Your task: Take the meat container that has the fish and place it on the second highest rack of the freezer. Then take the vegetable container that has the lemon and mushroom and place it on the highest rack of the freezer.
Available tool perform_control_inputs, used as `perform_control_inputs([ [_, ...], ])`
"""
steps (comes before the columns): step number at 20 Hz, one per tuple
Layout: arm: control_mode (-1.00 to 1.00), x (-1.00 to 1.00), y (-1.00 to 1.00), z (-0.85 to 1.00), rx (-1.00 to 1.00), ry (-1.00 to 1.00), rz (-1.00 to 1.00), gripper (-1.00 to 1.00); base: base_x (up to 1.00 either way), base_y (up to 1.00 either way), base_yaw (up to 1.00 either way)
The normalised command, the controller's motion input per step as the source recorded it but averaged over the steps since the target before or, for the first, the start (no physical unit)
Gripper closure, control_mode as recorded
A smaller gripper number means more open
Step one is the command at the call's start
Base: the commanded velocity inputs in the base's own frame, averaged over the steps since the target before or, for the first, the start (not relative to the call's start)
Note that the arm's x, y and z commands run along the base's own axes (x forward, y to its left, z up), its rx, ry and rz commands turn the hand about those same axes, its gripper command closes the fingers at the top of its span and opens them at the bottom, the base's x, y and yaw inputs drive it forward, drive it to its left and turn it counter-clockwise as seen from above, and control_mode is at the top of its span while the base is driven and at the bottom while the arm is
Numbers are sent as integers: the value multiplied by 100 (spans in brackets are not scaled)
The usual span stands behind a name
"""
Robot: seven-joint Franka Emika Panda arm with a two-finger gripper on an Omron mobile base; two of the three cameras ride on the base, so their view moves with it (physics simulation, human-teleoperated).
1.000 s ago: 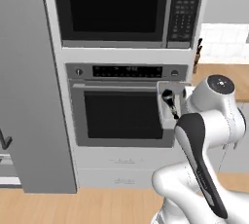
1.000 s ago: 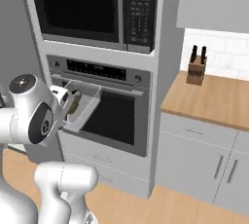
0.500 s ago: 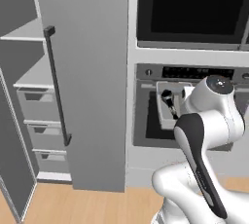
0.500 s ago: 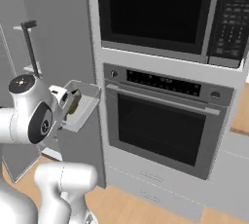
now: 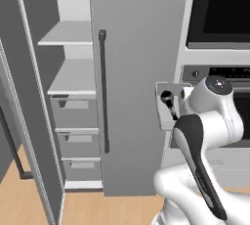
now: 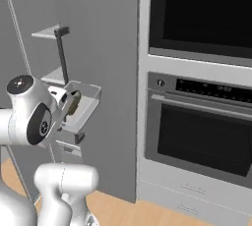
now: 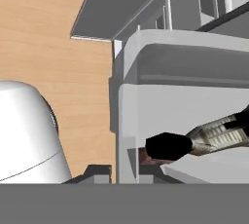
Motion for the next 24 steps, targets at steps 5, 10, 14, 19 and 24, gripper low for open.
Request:
perform_control_inputs([
  [5,100,0,0,0,0,0,0,100,0,70,-30],
  [10,100,0,0,0,0,0,0,100,27,84,-25],
  [14,100,0,0,0,0,0,0,100,38,62,-17],
  [19,100,0,0,0,0,0,0,100,33,2,-1],
  [24,100,0,0,0,0,0,0,100,33,5,0],
])
